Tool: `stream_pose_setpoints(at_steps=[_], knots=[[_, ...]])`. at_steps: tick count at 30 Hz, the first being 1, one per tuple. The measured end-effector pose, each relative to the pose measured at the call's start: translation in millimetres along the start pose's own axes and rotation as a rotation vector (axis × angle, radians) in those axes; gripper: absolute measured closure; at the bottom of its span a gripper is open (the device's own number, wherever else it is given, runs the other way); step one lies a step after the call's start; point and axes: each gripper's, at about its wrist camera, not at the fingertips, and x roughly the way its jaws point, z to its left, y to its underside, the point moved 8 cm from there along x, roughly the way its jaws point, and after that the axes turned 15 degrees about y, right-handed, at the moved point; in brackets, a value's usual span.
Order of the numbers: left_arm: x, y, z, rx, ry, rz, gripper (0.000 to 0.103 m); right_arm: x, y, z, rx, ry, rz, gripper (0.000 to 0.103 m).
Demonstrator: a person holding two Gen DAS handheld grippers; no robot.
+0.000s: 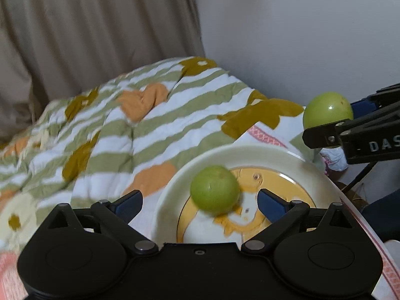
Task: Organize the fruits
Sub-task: 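Carry the green pomelo with the left tool into the white bowl, then open the left tool to release the pomelo and withdraw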
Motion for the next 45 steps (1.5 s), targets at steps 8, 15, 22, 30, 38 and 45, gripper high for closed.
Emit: stream_pose_setpoints(at_steps=[8,15,22,30,38,45], knots=[[-25.6,20.2,20.0,-0.108,-0.014,0.012,0.002,11.9,1.9,44.2,-0.118,-0.072,-0.011,0.033],[-39.7,32.9,29.0,-0.144,-0.030,0.007,0.002,29.4,15.7,70.9,-0.232,-0.077,-0.022,0.033],[-42.2,40.8,32.2,-0.155,-0.036,0.008,0.002,39.1,21.5,77.2,-0.263,-0.074,-0.049,0.032],[-52.1,47.2,30.8,-0.185,-0.045,-0.003,0.002,18.0,15.7,68.4,-0.213,-0.078,-0.131,0.000],[-83.3,47.6,21.2,-0.199,-0.076,-0.043,0.002,-15.0,14.1,48.3,-0.149,-0.065,-0.117,0.000],[-130.7,50.7,2.6,-0.219,-0.105,-0.111,0.002,-70.7,16.7,32.7,-0.105,-0.053,-0.134,0.000]])
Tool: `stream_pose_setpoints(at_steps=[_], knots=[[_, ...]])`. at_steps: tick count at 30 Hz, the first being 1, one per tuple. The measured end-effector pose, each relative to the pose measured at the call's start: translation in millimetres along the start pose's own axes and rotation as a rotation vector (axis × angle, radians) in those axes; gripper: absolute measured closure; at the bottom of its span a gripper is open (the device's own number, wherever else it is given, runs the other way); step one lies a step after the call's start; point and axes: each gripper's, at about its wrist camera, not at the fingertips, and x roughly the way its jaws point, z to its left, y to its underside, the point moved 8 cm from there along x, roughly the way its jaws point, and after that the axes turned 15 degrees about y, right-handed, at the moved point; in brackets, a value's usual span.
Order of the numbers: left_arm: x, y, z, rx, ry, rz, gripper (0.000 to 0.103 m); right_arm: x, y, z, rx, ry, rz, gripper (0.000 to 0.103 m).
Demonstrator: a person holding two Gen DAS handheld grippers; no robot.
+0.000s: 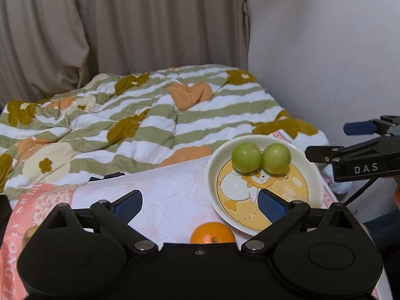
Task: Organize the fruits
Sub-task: 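Open the left tool to release the pomelo and withdraw, then grasp the large orange with the left tool while the right tool grasps a mandarin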
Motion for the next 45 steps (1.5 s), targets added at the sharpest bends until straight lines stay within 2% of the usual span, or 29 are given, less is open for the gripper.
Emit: stream_pose_setpoints(at_steps=[5,12,21,24,27,32,38,45], knots=[[-42.8,9.0,-11.4,-0.018,-0.038,-0.055,0.002,-48.6,3.5,-2.4,0.007,0.001,-0.016,0.000],[-95.3,32.6,-14.9,-0.012,-0.116,-0.084,0.002,-109.3,19.4,7.7,0.000,-0.015,-0.026,0.000],[-141.4,69.7,10.4,-0.019,-0.117,-0.115,0.002,-158.2,53.4,34.1,0.061,0.005,0.014,0.000],[-149.6,82.1,22.2,0.019,-0.131,-0.115,0.002,-170.8,66.2,50.6,0.061,0.027,0.027,0.000],[-153.5,94.2,36.0,0.027,-0.081,-0.091,0.002,-180.2,78.0,68.4,0.068,0.048,0.036,0.000],[-155.3,113.4,62.3,0.043,-0.018,-0.054,0.002,-190.2,98.9,95.1,0.130,0.094,0.102,0.000],[-146.7,131.8,86.1,0.081,0.026,-0.024,0.003,-198.4,127.5,128.7,0.172,0.154,0.152,0.000],[-122.8,151.2,110.3,0.117,0.075,0.008,0.004,-189.3,158.8,159.8,0.231,0.210,0.193,0.000]])
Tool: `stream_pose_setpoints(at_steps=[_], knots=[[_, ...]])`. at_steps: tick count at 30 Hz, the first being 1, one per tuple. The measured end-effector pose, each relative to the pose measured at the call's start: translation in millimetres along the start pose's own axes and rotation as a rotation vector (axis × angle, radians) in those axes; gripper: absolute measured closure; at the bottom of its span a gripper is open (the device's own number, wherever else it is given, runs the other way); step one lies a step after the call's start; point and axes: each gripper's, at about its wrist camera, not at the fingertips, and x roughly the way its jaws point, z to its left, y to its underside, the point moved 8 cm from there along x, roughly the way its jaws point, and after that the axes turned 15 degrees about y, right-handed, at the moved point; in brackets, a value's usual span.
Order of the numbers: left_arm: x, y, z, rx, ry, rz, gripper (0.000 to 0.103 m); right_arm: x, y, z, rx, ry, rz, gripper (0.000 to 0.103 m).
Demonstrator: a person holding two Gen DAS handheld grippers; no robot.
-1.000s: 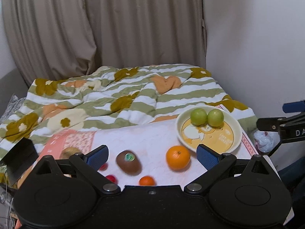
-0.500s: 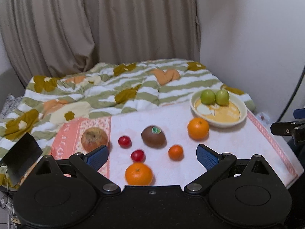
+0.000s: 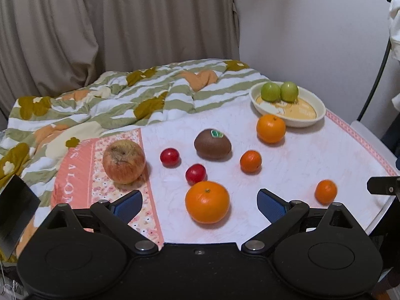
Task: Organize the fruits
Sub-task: 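Grasp the large orange with the left tool while the right tool grasps a mandarin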
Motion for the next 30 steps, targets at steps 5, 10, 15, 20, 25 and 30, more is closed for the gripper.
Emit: stream_pose_setpoints(at_steps=[5,10,15,20,25,30], knots=[[21.8,11.0,9.6,0.031,0.019,0.018,0.007,15.6,14.6,15.9,0.038,0.020,0.003,0.000],[43.4,19.6,13.1,0.022,0.063,0.045,0.012,30.6,22.2,28.8,0.020,0.034,0.005,0.000],[58.9,20.2,14.8,0.017,0.068,0.058,0.020,42.7,24.7,34.3,0.026,0.035,0.006,0.000],[73.2,20.1,16.8,0.024,0.066,0.079,0.033,56.3,26.6,39.9,0.031,0.030,0.019,0.000],[77.8,22.5,16.0,0.010,0.081,0.084,0.039,66.4,26.0,44.4,0.009,0.037,0.030,0.007],[77.0,22.4,17.0,-0.009,0.087,0.078,0.040,74.6,21.1,51.4,-0.029,0.048,0.023,0.019]])
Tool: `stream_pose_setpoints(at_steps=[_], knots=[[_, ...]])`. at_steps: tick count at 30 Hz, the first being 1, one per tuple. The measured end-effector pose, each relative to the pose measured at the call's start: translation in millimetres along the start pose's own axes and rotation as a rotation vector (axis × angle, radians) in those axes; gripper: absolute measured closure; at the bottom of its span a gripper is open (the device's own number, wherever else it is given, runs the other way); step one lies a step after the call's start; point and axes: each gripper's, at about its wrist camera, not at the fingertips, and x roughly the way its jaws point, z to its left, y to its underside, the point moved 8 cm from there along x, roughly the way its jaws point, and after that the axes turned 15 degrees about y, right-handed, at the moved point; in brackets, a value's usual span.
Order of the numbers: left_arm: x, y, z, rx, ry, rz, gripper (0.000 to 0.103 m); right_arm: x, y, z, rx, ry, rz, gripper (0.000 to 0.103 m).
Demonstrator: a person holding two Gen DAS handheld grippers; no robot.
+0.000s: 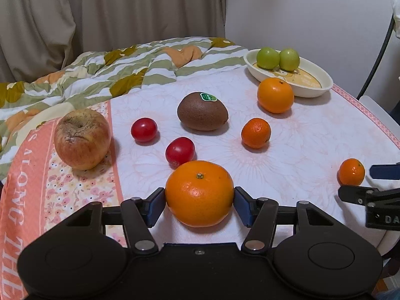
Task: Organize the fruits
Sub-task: 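Grasp the large orange with the left tool while the right tool grasps a mandarin, then carry the orange and mandarin toward the white bowl with both tools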
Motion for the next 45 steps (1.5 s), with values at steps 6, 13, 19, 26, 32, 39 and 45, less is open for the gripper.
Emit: stream_pose_setpoints(at_steps=[6,13,19,26,32,39,45], knots=[[-2.0,1.4,-0.2,0.000,0.001,-0.004,0.040,6.9,-6.9,1.5,0.003,0.010,0.000,0.028],[-8.2,5.2,-3.3,0.013,-0.004,-0.004,0.041,9.5,-8.3,5.5,-0.027,0.015,-0.002,0.050],[-23.6,4.3,-4.7,-0.025,-0.007,-0.021,0.041,1.9,-12.2,5.6,-0.021,0.003,-0.004,0.051],[-51.1,-5.1,-10.6,-0.065,-0.016,-0.063,0.041,-23.8,-25.5,1.1,-0.023,-0.001,-0.026,0.051],[-75.3,-18.3,-14.1,-0.078,-0.045,-0.105,0.041,-51.7,-43.7,-12.4,-0.015,-0.005,-0.054,0.051],[-94.0,-38.5,-23.4,-0.082,-0.037,-0.135,0.041,-70.2,-64.7,-39.5,0.004,-0.002,-0.086,0.051],[-100.5,-58.8,-44.1,-0.087,-0.055,-0.165,0.041,-75.6,-86.2,-69.3,-0.002,-0.008,-0.123,0.051]])
